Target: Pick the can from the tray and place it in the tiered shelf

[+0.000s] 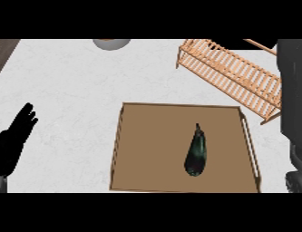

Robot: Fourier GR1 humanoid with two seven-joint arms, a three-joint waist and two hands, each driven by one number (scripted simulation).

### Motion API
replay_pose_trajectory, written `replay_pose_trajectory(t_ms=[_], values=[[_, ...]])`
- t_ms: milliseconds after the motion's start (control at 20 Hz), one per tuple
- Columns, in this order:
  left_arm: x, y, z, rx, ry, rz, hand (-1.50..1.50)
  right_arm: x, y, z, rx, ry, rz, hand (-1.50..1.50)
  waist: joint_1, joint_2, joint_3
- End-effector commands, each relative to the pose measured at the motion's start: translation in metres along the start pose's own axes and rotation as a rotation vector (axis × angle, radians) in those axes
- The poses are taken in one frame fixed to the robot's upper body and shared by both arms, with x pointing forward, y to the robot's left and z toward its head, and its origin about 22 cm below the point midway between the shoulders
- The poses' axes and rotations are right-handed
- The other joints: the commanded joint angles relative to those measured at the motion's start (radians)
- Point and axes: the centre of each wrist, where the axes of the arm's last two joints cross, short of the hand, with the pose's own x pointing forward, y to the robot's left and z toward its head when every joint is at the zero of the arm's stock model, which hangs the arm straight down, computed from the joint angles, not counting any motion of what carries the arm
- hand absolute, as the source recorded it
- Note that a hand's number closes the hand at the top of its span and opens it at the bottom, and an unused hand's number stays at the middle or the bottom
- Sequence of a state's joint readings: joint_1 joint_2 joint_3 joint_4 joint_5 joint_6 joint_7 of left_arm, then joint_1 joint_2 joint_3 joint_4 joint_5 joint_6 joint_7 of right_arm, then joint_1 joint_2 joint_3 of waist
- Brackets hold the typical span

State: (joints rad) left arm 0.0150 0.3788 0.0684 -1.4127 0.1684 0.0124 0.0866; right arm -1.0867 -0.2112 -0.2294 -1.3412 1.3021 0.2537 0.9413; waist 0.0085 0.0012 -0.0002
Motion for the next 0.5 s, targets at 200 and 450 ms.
replay_pose_trajectory(t_ms=[200, 450], values=[[0.007, -0.001, -0.003, 0.006, -0.008, 0.004, 0.0, -0.024, 0.02, -0.027, -0.01, 0.13, 0.01, -1.5, -0.002, -0.001, 0.0], [-0.005, 0.005, -0.002, 0.024, -0.014, -0.01, 0.0, -0.032, 0.03, -0.025, 0.005, 0.078, 0.024, -1.5, -0.004, -0.002, 0.0]])
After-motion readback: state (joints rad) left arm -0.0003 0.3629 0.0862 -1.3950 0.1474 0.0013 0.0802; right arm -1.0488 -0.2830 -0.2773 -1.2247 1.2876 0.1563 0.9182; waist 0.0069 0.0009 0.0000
